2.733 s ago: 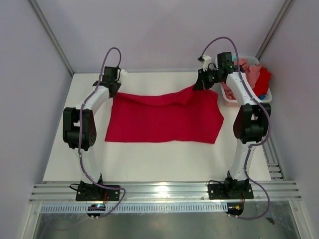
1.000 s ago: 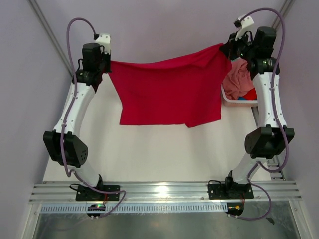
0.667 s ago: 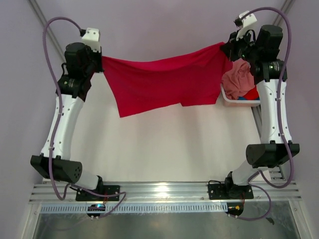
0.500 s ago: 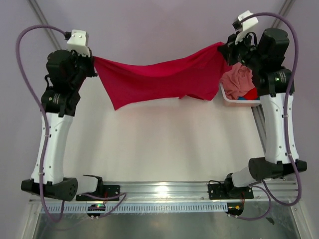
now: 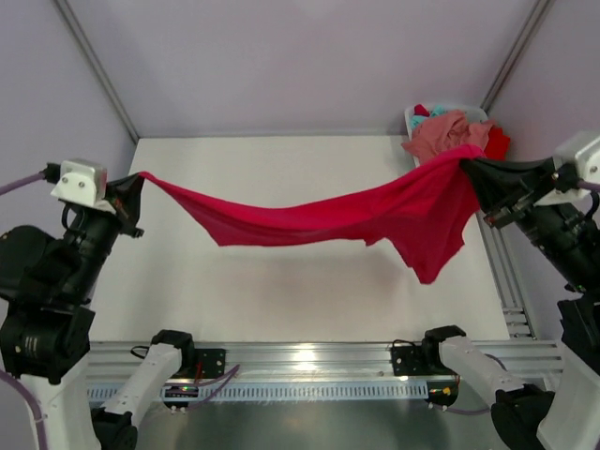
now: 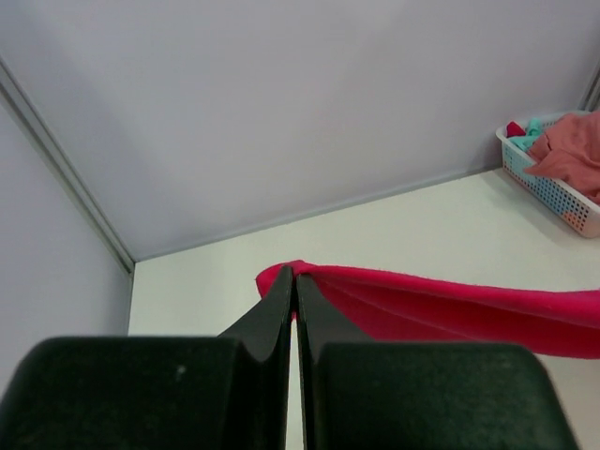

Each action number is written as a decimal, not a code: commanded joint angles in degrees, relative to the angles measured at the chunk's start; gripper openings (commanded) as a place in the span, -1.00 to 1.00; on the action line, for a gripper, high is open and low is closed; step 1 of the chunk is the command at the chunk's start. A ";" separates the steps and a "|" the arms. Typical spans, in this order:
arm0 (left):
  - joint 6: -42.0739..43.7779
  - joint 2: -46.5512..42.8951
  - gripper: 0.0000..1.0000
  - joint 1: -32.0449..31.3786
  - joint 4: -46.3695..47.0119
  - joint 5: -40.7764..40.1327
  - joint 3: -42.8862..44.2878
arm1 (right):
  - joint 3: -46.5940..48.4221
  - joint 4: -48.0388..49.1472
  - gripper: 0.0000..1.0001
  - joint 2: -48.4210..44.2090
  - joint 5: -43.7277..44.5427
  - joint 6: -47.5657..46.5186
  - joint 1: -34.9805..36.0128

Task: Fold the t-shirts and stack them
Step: Fold the tshirt

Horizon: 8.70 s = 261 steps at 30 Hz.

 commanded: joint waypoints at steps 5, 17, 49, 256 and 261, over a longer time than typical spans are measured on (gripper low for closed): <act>3.70 -3.16 -1.00 0.27 -1.41 -5.03 -3.22 | -2.28 -2.82 -0.94 -0.40 4.28 -0.85 0.11; 5.11 7.48 -1.00 0.18 16.42 -22.77 -13.76 | -27.14 16.94 -0.94 -1.00 31.51 -2.78 0.11; 5.11 9.77 -1.00 0.36 25.05 -30.08 -22.21 | -34.54 25.39 -0.94 1.46 36.10 -0.50 -9.29; 45.09 40.70 0.98 -5.53 -5.80 -3.10 -42.34 | -68.90 1.93 0.99 16.05 3.68 -46.73 -0.59; 44.75 41.14 0.98 -6.14 -5.19 -3.19 -42.78 | -68.47 -1.58 0.99 10.96 1.56 -47.00 1.51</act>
